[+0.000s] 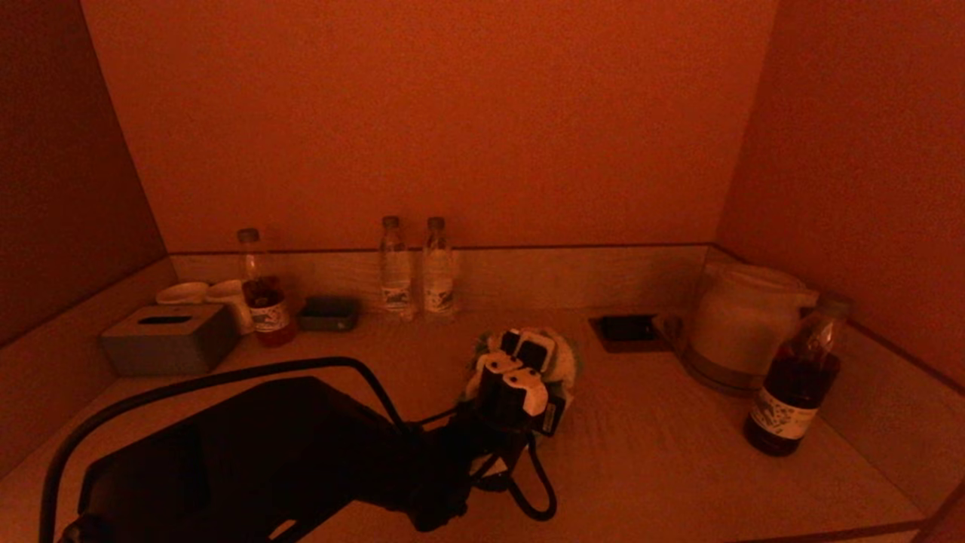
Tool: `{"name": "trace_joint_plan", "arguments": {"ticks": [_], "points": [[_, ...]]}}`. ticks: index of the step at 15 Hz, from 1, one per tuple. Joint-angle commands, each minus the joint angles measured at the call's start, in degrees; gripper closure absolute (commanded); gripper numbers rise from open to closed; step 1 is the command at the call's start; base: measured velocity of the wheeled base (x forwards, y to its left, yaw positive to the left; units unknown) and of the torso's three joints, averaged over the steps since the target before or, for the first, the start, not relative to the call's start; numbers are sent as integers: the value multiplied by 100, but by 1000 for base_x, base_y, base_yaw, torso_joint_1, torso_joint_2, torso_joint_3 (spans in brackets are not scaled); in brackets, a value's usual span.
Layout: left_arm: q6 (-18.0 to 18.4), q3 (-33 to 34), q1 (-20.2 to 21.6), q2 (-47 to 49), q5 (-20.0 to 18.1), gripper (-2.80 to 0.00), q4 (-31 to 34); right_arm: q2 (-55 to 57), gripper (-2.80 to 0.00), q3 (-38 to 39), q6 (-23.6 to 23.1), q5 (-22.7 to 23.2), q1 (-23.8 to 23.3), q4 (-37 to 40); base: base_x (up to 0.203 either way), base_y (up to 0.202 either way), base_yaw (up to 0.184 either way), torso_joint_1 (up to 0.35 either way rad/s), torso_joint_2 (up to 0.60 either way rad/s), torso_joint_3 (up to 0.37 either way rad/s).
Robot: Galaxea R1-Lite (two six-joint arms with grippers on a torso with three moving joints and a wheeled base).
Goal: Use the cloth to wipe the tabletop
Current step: Sweep the stains on the table
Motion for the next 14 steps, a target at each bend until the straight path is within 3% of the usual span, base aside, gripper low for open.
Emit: {"name": "trace_joint_plan", "arguments": {"ticks": [1,7,9,12,14], "points": [[-8,179,-403,-199,108,0,-41,7,0,1,-1,0,-4,-1,0,0,0,0,0,0],[-22,641,-591,-486,302,0,-95,7,0,1,-1,0,-4,-1,0,0,0,0,0,0],[-22,1224,-513,-583,419,0,-267,7,0,1,-1,0,-4,-1,0,0,0,0,0,0],[-6,2590,-104,-978,671,0,-691,7,0,1,-1,0,-4,-1,0,0,0,0,0,0],[2,3069,400,-1277,837,0,-871,7,0,1,-1,0,-4,-10,0,0,0,0,0,0]]}}
